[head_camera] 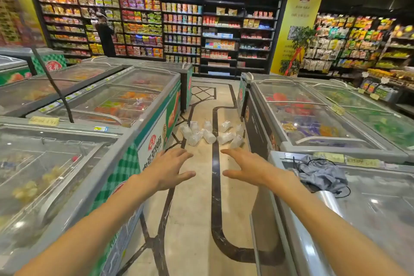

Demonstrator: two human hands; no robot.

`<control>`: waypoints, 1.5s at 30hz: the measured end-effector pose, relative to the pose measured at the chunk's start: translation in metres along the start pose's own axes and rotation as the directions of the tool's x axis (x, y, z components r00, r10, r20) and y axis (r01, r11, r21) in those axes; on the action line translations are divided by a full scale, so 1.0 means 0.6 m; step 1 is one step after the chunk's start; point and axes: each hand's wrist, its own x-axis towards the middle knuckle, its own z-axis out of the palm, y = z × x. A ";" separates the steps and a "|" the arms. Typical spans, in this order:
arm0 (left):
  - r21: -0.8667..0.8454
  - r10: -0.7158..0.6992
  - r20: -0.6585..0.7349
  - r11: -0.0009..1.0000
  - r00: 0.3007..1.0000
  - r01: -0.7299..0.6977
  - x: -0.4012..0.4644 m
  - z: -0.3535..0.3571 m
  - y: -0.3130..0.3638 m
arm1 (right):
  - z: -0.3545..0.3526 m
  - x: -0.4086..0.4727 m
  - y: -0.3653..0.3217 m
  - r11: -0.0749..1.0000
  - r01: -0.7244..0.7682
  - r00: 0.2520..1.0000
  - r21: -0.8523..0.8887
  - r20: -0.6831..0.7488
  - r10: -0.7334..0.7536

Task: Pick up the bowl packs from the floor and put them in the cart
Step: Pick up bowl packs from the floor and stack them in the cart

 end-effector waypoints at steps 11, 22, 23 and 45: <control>0.003 0.033 -0.014 0.999 0.999 -0.033 0.349 -0.010 -0.262 | -0.048 0.415 0.067 0.997 -0.074 0.997 0.021 -0.007 0.074; -0.007 0.001 -0.014 1.000 1.000 -0.001 0.771 0.056 -0.459 | -0.045 0.862 0.284 0.995 -0.094 0.994 0.026 -0.060 0.095; 0.002 0.001 -0.012 1.000 1.000 0.000 0.818 0.056 -0.472 | -0.050 0.907 0.309 0.996 -0.088 0.994 0.017 -0.067 0.089; -0.090 -0.123 0.044 0.988 0.991 0.127 1.705 0.214 -0.853 | -0.099 1.803 0.754 0.992 -0.108 0.994 0.059 -0.009 0.109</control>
